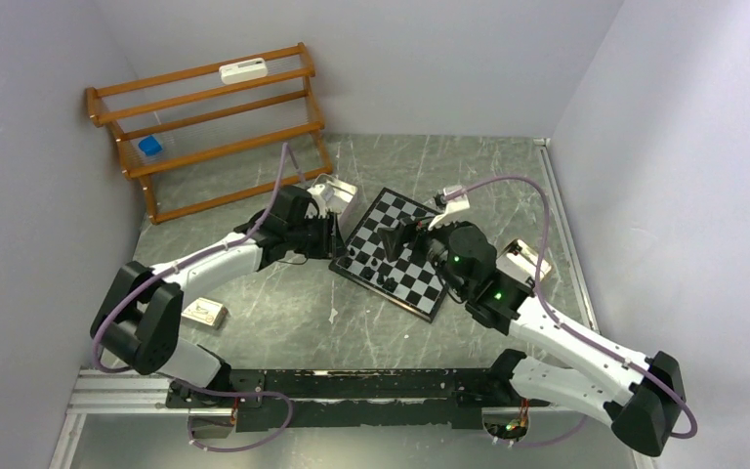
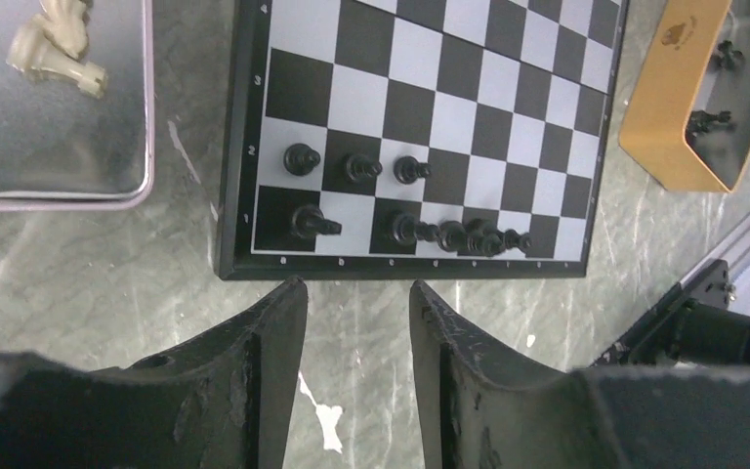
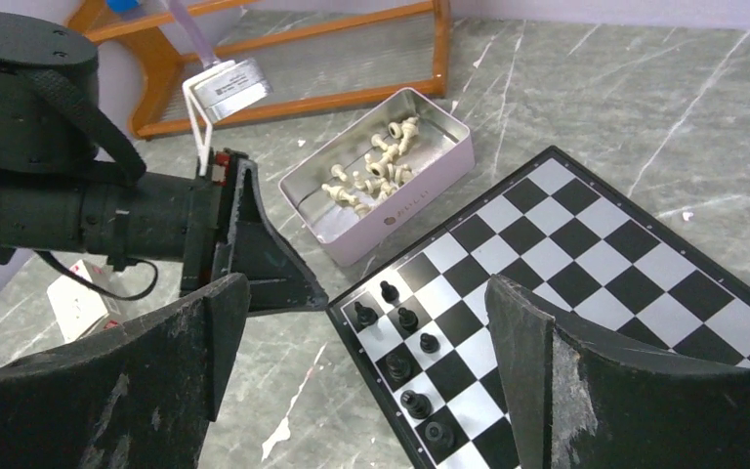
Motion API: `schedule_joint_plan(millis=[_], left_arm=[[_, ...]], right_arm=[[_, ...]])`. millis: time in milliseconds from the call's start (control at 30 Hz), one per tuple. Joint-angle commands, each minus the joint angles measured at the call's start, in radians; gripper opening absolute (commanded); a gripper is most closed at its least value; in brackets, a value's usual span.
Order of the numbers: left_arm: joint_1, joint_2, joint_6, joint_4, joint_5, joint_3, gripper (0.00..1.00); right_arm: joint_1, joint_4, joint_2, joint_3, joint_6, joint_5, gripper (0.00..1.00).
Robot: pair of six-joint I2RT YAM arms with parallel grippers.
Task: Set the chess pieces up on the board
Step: Adjust the chess piece on the chessboard.
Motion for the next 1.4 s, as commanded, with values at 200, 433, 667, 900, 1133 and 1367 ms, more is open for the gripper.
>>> schedule_joint_plan(millis=[200, 433, 667, 900, 1133, 1367], left_arm=[[-0.040, 0.110, 0.020, 0.111, -0.126, 0.062, 0.41], [-0.058, 0.158, 0.036, 0.104, -0.151, 0.082, 0.38], [-0.072, 0.195, 0.042, 0.113, -0.143, 0.089, 0.34], [-0.086, 0.197, 0.039, 0.119, -0.120, 0.083, 0.32], [-0.100, 0.194, 0.041, 0.108, -0.119, 0.076, 0.31], [-0.106, 0.203, 0.032, 0.119, -0.105, 0.072, 0.30]], right_arm=[[-0.008, -0.057, -0.057, -0.017, -0.023, 0.022, 0.98], [-0.009, -0.067, -0.094, -0.013, -0.045, 0.035, 0.99], [-0.009, -0.078, -0.100, -0.015, -0.052, 0.035, 0.99], [-0.009, -0.070, -0.094, -0.023, -0.054, 0.039, 0.99], [-0.011, -0.070, -0.080, -0.019, -0.053, 0.036, 0.99], [-0.011, -0.068, -0.083, -0.019, -0.057, 0.041, 0.99]])
